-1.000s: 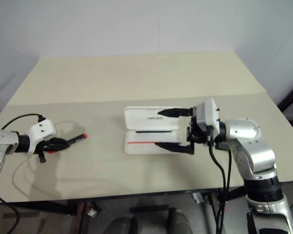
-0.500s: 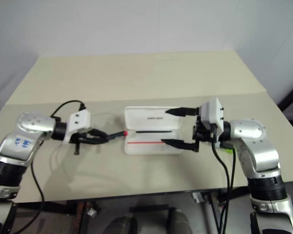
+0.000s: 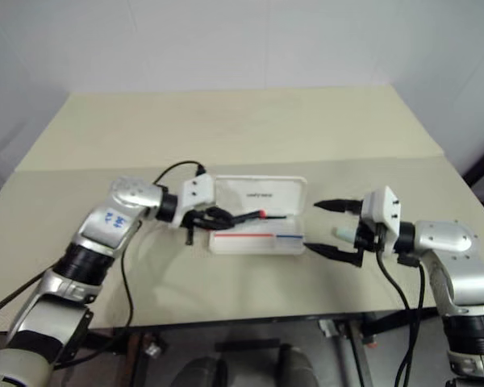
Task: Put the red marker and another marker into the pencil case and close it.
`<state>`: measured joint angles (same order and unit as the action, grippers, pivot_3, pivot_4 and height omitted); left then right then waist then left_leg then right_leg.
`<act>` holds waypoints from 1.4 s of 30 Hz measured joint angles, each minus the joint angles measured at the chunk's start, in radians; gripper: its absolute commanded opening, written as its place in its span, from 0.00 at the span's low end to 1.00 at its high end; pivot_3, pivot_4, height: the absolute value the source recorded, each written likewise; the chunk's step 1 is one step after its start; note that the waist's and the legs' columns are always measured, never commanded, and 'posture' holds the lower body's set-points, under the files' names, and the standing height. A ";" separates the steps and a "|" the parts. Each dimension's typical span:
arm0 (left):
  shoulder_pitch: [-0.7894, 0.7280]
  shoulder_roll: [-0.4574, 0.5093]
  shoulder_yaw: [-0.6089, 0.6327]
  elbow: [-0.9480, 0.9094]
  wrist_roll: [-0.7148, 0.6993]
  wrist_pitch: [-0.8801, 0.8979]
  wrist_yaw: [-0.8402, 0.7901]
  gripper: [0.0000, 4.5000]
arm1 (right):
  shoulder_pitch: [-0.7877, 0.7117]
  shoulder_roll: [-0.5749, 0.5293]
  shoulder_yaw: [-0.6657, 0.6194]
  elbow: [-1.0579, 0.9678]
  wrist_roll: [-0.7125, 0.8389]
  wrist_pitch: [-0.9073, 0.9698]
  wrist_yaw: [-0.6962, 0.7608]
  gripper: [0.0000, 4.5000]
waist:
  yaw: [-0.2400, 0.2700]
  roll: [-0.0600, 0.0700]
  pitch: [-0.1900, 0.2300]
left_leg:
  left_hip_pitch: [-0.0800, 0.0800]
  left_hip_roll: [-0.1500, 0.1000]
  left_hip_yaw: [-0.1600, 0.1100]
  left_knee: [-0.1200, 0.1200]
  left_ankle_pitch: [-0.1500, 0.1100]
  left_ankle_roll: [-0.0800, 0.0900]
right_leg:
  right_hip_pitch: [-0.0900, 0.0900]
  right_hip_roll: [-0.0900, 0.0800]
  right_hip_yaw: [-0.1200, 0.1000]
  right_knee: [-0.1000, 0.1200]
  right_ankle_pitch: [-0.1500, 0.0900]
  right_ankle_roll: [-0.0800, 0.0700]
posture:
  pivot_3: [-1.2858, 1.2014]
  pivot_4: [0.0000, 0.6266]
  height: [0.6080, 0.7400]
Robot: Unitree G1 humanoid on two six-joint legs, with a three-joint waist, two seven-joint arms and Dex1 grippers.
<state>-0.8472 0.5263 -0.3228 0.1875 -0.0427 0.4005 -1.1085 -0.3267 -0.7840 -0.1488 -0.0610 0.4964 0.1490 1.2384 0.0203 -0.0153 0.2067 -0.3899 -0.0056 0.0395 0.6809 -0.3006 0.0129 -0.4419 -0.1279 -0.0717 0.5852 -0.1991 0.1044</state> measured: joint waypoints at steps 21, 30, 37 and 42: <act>-0.059 -0.170 -0.034 0.208 0.082 -0.121 0.070 0.64 | 0.067 0.002 -0.023 -0.141 0.023 0.028 -0.104 1.00 | 0.005 -0.001 0.000 | 0.000 0.000 0.000 0.001 0.000 0.001 | 0.000 0.000 0.000 -0.002 0.001 0.001 | 0.52 0.24 1.00; -0.046 -0.177 0.033 0.017 -0.058 -0.088 -0.018 0.91 | 0.050 0.005 -0.020 -0.115 0.024 0.064 -0.113 1.00 | 0.003 -0.001 0.001 | 0.000 0.000 0.000 0.001 0.000 0.001 | 0.000 0.000 0.000 -0.001 0.001 0.001 | 0.52 0.24 1.00; 0.095 -0.021 0.139 -0.103 -0.174 -0.115 -0.127 1.00 | 0.036 -0.086 -0.013 -0.047 -0.010 0.218 -0.150 1.00 | 0.003 -0.001 0.001 | 0.001 0.002 0.000 0.002 0.000 0.000 | 0.000 0.000 0.002 -0.002 0.000 -0.001 | 0.52 0.24 1.00; 0.204 0.144 0.253 -0.137 -0.253 -0.178 -0.229 1.00 | 0.024 -0.178 0.019 0.023 -0.095 0.257 -0.145 1.00 | 0.002 -0.001 0.001 | 0.001 0.002 0.001 0.001 0.000 0.000 | 0.000 0.000 0.002 -0.002 0.000 -0.002 | 0.52 0.24 1.00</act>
<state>-0.6434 0.6706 -0.0702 0.0500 -0.2953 0.2229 -1.3376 -0.3023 -0.9621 -0.1299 -0.0379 0.4017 0.4057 1.0931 0.0226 -0.0163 0.2073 -0.3888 -0.0039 0.0400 0.6824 -0.3008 0.0134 -0.4416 -0.1281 -0.0697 0.5828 -0.1991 0.1027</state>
